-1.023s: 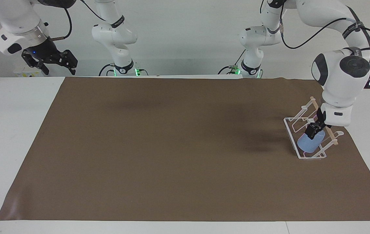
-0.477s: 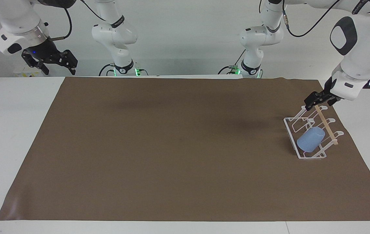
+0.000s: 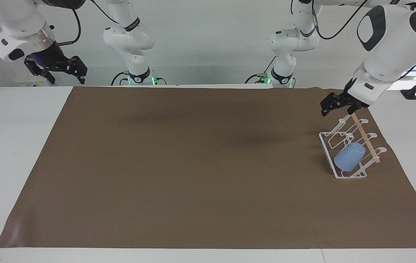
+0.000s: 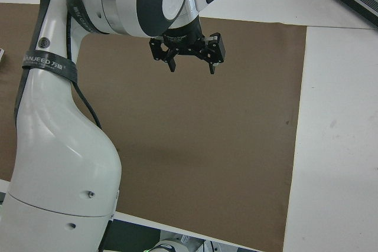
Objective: Hang cup on cup holder
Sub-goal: 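Release the cup and withdraw the left gripper from the rack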
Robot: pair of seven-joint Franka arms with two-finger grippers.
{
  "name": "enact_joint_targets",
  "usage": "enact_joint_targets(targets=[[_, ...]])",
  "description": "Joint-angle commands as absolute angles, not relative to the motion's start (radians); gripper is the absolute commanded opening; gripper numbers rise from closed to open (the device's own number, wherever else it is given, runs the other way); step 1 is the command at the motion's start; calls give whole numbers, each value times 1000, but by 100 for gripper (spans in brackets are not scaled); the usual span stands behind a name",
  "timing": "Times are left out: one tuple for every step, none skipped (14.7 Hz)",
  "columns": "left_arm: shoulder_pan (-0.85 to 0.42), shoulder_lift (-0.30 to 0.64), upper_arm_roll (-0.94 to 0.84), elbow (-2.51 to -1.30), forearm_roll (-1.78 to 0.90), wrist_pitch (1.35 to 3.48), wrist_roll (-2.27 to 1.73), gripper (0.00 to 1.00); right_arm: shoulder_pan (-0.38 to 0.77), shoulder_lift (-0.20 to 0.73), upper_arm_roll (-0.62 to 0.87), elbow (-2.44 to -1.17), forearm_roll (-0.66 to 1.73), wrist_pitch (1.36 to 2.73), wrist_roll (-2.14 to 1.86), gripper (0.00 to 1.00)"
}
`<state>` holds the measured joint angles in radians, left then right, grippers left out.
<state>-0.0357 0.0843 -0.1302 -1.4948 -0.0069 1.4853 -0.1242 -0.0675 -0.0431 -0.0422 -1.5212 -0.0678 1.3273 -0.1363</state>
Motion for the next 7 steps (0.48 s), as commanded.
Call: enact_joint_targets(targets=[[-35,-18,-121,-1635,-21,1621,-69,100,-64,-61,-41,-1542,-69,1321,-118,99],[-35,-8,-121,-1600,-17,1594,-69,100,-64,-61,-41,-1542,-69,1321,-118,99],[-29,18,-120,-1557,-15,1544,-68,100,-64,-61,-41,-1542,-69,1322,-118,99],[-28,26,-118,-1533,-8,1508,-63,100,-64,-61,-41,-1542,-69,1321,-118,99],[-29,31,-117,-1523,-6,1494,-60,100,-64,-61,-41,-1542,-69,1321,-118,99],[-28,31,-117,-1520,-6,1493,-45,100,-64,-61,-41,-1542,-69,1321,-118,99],[-26,31,-117,-1522,-9,1493,-41,100,-64,-61,-41,-1542,-69,1321,-118,99]])
